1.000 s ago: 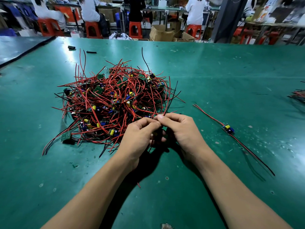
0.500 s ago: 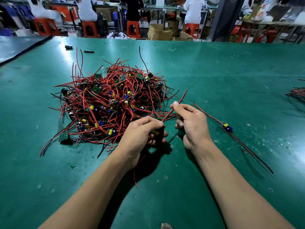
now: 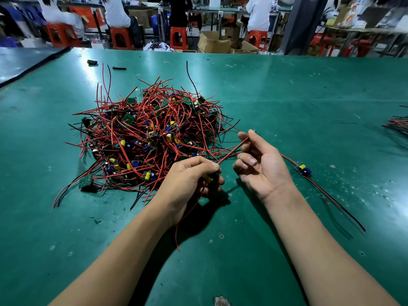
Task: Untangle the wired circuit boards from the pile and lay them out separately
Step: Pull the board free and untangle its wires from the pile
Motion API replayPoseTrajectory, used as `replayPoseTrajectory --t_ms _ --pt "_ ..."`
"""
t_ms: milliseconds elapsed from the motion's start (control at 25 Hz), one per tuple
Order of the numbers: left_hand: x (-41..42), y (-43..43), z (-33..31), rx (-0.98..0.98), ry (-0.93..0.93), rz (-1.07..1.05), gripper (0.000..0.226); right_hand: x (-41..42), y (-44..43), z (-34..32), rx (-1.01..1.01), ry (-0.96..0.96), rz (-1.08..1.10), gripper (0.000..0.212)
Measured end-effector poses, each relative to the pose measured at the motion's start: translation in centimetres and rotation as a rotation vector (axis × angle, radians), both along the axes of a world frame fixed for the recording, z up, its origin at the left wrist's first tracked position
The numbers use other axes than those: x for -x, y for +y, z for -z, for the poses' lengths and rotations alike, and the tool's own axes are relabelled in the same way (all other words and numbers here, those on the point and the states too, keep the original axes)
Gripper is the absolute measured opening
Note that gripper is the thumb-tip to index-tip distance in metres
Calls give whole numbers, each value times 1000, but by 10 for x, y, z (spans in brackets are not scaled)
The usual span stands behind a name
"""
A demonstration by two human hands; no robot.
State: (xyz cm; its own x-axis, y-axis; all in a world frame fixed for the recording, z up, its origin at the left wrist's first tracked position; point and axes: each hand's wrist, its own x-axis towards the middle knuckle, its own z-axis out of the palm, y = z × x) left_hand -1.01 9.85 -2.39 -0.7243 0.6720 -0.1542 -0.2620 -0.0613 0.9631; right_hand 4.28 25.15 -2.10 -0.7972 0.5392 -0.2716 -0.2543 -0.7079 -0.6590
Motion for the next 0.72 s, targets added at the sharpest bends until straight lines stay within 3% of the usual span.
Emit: replayPoseTrajectory --t_ms 200,320,440,520,720 --pt "0 0 2 -11 -1 -11 20 -4 7 -1 47 11 14 25" --pt "1 0 3 -9 8 -1 17 -6 10 -1 171 75 -18 35" --pt "2 0 3 2 -11 -7 17 -6 11 0 262 102 -57 29" --pt "3 -1 2 14 -30 -23 15 -7 11 2 180 44 -63 28" --pt "5 1 1 -11 -113 -68 26 -7 6 9 -339 -186 -172 40"
